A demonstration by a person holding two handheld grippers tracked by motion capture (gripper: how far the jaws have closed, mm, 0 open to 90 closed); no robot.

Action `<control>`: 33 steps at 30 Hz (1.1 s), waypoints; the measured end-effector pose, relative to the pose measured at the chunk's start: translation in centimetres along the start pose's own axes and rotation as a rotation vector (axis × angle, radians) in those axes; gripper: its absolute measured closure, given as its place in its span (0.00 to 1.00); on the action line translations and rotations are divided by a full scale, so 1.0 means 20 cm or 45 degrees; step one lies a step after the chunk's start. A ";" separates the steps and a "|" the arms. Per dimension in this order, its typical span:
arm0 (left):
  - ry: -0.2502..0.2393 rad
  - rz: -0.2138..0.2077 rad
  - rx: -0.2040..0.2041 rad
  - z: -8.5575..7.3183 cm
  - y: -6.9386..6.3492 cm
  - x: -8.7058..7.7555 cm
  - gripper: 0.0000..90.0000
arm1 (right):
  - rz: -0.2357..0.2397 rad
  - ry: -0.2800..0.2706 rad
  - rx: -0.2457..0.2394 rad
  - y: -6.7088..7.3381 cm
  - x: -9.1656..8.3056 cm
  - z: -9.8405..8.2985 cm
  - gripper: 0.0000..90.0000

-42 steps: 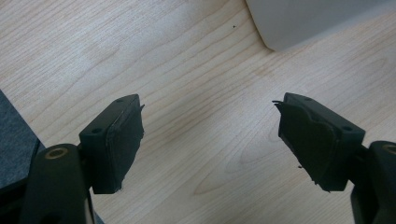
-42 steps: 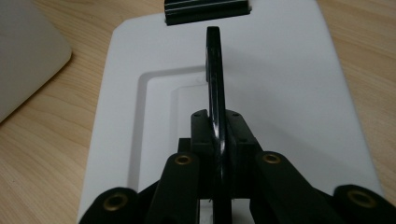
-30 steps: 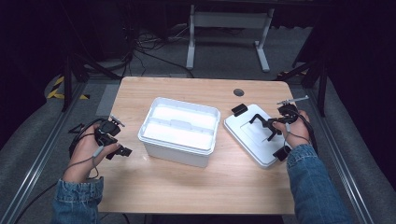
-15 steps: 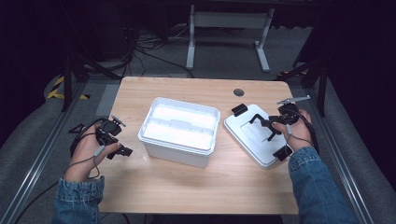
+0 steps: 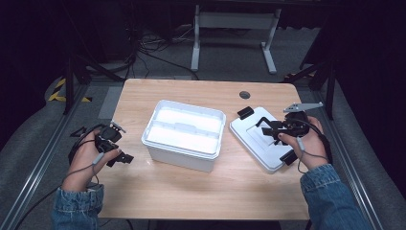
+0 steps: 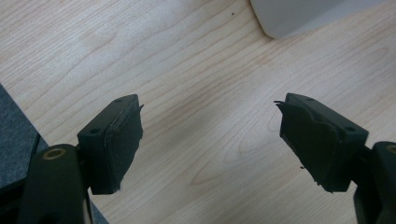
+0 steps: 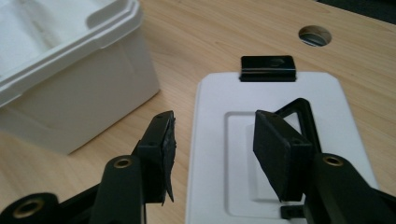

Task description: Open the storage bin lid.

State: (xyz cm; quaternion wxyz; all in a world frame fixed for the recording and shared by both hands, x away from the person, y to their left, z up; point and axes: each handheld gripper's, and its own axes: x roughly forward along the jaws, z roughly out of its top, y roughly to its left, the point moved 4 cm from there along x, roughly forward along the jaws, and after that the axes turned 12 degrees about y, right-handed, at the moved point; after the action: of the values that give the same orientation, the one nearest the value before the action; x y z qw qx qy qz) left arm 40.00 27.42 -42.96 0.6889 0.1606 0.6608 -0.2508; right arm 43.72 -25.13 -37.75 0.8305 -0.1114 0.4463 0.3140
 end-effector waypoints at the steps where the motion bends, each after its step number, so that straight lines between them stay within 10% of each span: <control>1: 0.001 0.000 -0.003 0.00 0.00 0.00 0.24 | 0.007 0.000 -0.009 0.02 -0.01 -0.01 0.55; 13: -0.006 0.005 0.007 0.01 0.01 0.00 0.24 | 0.066 0.000 -0.082 0.20 -0.01 -0.11 0.52; 33: -0.001 -0.005 0.007 0.03 0.00 0.00 0.24 | 0.149 0.061 -0.206 0.42 0.27 -0.28 0.51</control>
State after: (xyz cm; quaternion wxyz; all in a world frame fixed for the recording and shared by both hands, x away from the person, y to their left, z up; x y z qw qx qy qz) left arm 40.46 27.15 -42.97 0.6881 0.1613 0.6602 -0.2541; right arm 36.96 -19.00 -44.63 0.7882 -0.1594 0.4448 0.3942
